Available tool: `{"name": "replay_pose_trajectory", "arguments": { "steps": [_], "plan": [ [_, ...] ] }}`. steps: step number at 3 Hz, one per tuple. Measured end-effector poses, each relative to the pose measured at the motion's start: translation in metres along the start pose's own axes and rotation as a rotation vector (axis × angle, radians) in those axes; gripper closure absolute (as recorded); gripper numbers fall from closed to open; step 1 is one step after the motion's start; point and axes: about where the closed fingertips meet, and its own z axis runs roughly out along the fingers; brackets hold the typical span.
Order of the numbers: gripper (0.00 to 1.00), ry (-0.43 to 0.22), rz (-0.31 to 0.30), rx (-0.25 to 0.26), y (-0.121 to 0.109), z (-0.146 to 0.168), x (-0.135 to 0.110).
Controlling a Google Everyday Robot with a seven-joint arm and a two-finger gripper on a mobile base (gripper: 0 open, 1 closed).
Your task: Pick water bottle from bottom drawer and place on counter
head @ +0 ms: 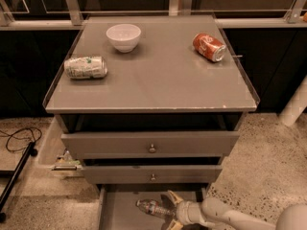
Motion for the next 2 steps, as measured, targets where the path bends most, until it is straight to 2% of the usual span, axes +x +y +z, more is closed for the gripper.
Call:
{"name": "replay_pose_trajectory", "arguments": {
  "steps": [2],
  "plan": [
    [0.00, -0.001, 0.057, -0.033, -0.001, 0.026, 0.016]
  ]
}}
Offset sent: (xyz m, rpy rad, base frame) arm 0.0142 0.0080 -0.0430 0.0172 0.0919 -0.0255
